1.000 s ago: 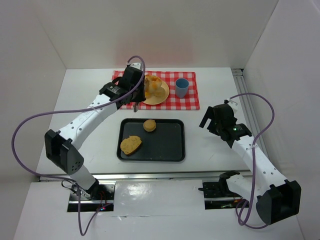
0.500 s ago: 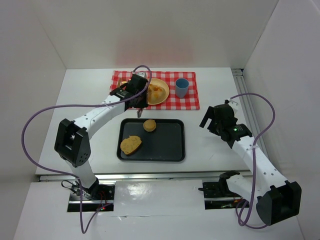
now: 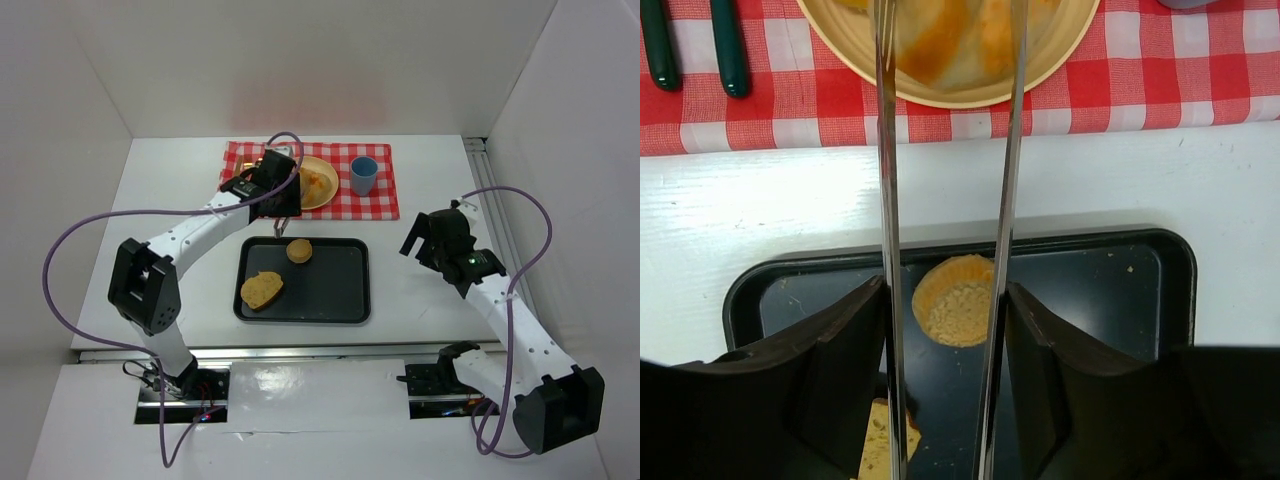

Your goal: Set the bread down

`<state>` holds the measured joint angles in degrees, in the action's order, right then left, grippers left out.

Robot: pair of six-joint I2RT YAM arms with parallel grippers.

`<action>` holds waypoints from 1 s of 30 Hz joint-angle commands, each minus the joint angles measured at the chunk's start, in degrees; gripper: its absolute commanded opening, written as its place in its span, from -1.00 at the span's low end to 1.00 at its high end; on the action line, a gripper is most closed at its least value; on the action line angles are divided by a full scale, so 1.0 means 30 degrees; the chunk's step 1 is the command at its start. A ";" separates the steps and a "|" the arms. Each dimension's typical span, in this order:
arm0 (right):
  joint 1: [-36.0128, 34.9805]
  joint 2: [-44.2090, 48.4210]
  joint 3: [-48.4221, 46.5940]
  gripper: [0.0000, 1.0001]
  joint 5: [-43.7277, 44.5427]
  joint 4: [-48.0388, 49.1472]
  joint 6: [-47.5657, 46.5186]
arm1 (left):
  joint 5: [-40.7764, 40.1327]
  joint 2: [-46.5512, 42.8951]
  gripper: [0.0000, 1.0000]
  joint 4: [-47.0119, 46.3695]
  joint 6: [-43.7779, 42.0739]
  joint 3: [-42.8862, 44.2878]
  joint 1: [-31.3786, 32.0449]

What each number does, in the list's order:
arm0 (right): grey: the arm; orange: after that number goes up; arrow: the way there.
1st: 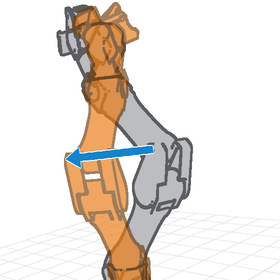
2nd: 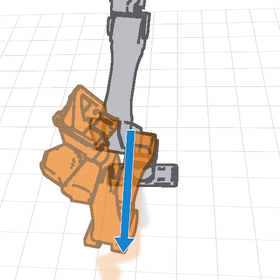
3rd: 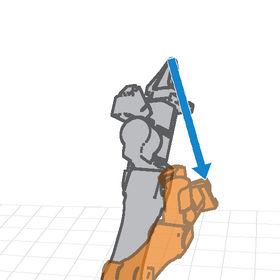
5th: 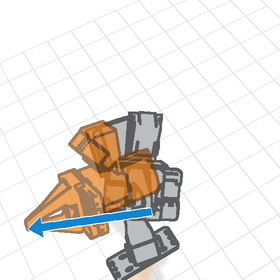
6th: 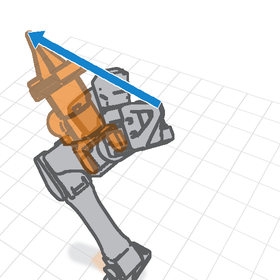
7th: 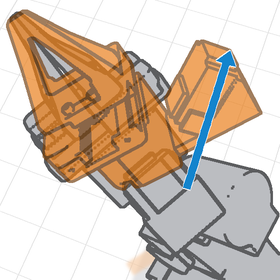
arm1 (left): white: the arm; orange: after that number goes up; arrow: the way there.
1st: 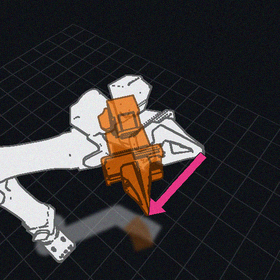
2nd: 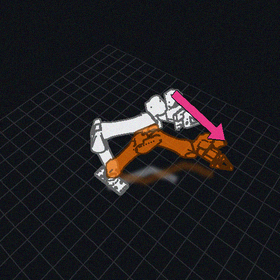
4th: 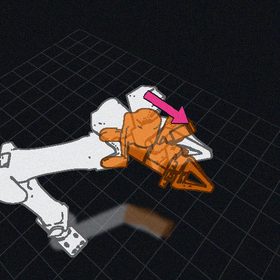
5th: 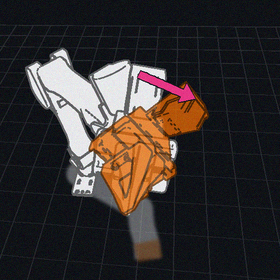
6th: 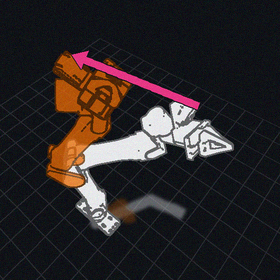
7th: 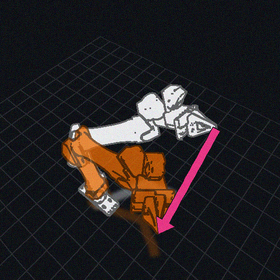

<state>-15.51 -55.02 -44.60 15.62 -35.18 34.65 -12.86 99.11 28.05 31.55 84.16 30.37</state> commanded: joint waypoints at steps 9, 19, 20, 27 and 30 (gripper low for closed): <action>-0.0046 0.0500 -0.0222 1.00 0.0244 -0.0022 0.0079 | -0.0107 -0.2419 0.23 0.0346 -0.0204 0.0775 0.0101; -0.0046 0.0500 -0.0222 1.00 0.0244 0.0154 0.0079 | -0.0458 -0.3447 0.23 0.1222 -0.0204 0.2032 0.0101; -0.0046 0.0500 -0.0222 1.00 0.0070 0.0154 0.0079 | -0.0458 -0.3447 0.23 0.1399 -0.0407 0.2034 0.0101; -0.0046 0.0500 -0.0396 1.00 0.0068 0.0154 0.0079 | -0.0923 -0.4734 0.23 0.2397 -0.0699 0.1130 -0.3176; -0.0046 0.0500 -0.0397 1.00 0.0068 -0.0020 0.0079 | -0.2214 -0.5495 0.26 0.1788 -0.0702 -0.0217 -0.5255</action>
<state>-15.51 -54.68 -44.60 15.59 -35.18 34.65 -15.09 86.54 34.68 30.98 85.89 19.35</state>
